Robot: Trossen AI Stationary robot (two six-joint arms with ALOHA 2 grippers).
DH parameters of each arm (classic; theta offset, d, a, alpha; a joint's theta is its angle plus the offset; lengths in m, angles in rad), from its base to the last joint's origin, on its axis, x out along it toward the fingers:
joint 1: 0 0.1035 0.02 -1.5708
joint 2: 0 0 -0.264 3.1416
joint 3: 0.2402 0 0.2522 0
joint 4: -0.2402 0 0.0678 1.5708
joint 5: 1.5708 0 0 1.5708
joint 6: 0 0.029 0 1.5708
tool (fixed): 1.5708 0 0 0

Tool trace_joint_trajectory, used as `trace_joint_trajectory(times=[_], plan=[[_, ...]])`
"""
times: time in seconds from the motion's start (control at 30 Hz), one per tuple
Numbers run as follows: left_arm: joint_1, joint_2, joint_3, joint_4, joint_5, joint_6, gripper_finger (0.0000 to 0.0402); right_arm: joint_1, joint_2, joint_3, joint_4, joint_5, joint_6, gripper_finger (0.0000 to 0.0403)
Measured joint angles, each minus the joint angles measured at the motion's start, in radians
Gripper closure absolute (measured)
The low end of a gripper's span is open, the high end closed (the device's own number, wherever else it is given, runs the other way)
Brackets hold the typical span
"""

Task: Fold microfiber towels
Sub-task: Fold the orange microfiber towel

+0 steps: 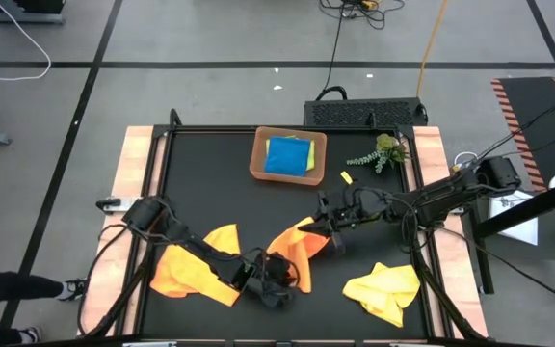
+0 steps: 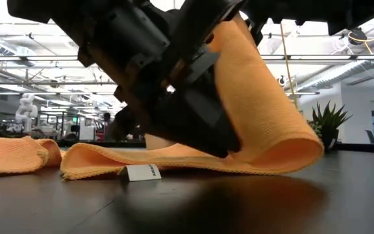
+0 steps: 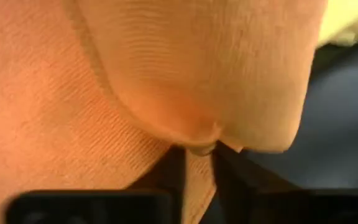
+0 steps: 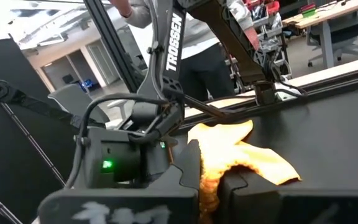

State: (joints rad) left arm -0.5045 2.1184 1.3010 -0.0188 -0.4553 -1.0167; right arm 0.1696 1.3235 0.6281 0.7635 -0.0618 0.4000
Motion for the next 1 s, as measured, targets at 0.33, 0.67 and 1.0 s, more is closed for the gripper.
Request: trace_joint_trajectory(times=[0.33,0.67,1.0], plan=[[-0.05,-0.21,-0.001,-0.217,-0.076,0.151,0.0397,0.037,-0.067,0.0,-0.003,-0.05,0.031,0.0403],[-0.205,-0.506,0.0,-0.297,-0.227,0.348,0.04,0.193,-0.223,0.0,0.093,-0.044,0.003,0.0403],[-0.33,-0.672,0.0,-0.242,-0.227,0.489,0.04,0.405,-0.238,0.0,0.237,0.036,-0.039,0.0403]])
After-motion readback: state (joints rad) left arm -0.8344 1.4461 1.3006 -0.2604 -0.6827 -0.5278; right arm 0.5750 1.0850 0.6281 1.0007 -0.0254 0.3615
